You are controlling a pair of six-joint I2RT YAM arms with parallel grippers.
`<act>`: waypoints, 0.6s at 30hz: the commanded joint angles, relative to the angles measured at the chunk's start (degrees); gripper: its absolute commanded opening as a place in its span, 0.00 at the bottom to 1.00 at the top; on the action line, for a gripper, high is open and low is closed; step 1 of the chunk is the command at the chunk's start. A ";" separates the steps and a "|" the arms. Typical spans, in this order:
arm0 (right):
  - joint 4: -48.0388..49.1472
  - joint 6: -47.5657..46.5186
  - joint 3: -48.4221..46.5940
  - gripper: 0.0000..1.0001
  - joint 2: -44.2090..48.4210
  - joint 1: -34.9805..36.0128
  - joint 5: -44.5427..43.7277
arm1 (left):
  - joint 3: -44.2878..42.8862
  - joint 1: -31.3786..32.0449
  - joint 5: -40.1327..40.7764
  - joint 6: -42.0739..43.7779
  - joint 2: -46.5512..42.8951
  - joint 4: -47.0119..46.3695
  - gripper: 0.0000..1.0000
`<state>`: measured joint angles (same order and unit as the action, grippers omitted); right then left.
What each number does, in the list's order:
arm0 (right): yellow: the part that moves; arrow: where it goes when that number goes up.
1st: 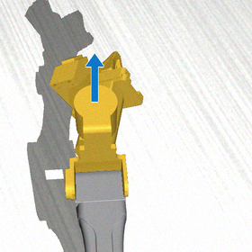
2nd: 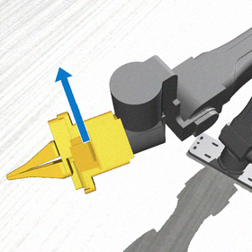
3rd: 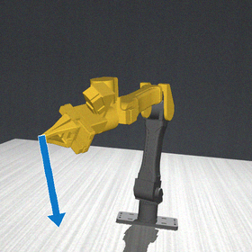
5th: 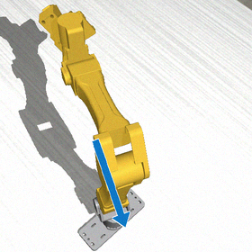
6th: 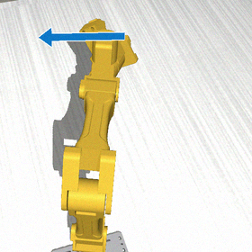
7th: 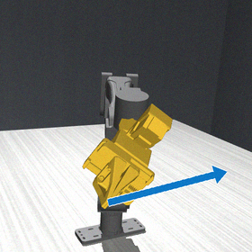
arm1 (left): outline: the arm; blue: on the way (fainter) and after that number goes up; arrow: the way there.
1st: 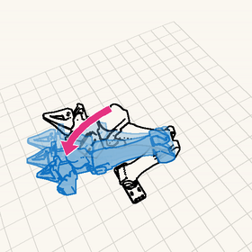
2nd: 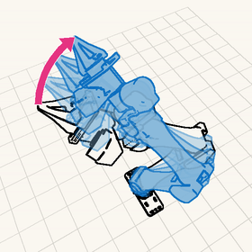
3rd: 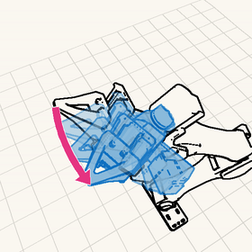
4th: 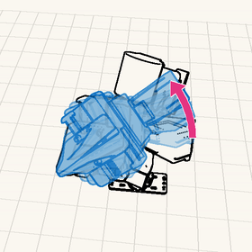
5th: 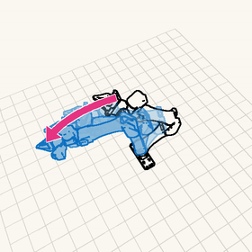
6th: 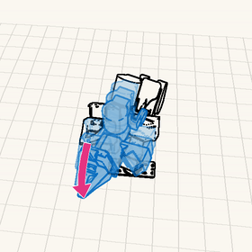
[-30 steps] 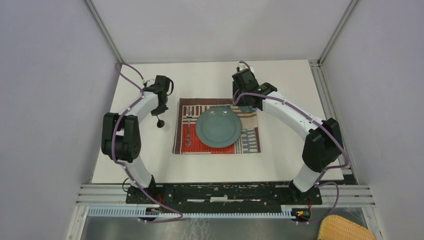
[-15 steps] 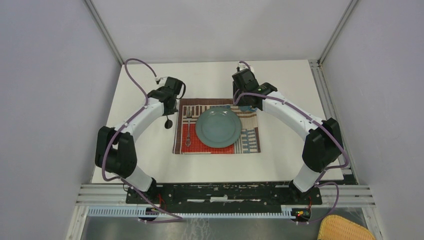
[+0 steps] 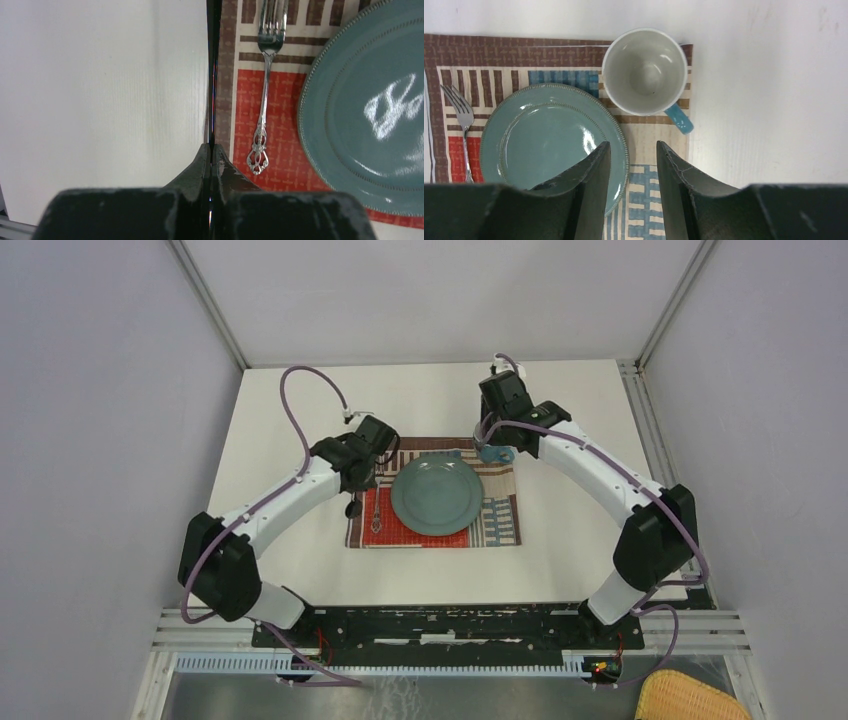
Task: Set the dinner table for one person
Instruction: Pick up the spoon from the center of the board, then place the spoon on the napkin.
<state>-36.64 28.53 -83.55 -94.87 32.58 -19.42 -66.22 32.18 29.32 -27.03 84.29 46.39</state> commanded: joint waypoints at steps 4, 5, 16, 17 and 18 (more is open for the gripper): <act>-0.43 -0.73 -2.24 0.45 5.03 -2.86 -2.72 | 1.73 5.52 -2.26 -3.99 -3.63 2.19 0.02; -0.50 -0.82 -2.17 0.45 5.38 -3.07 -2.85 | 1.78 6.78 -2.01 -4.15 -3.75 2.51 0.02; -1.13 -1.45 -2.84 0.45 6.45 -5.04 -2.82 | -0.27 16.58 -0.49 -5.51 -1.27 4.49 0.02; -1.26 -1.43 -2.85 0.45 6.43 -5.15 -2.88 | -0.08 17.13 -1.33 -5.30 -1.61 3.98 0.02; -1.39 -1.50 -2.85 0.45 6.52 -5.27 -2.97 | 0.35 17.69 -1.98 -5.04 -2.08 3.24 0.02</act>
<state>-38.33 27.57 -83.83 -90.85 27.79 -21.08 -64.36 47.94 27.29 -30.33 83.11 50.52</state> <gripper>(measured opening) 0.451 0.036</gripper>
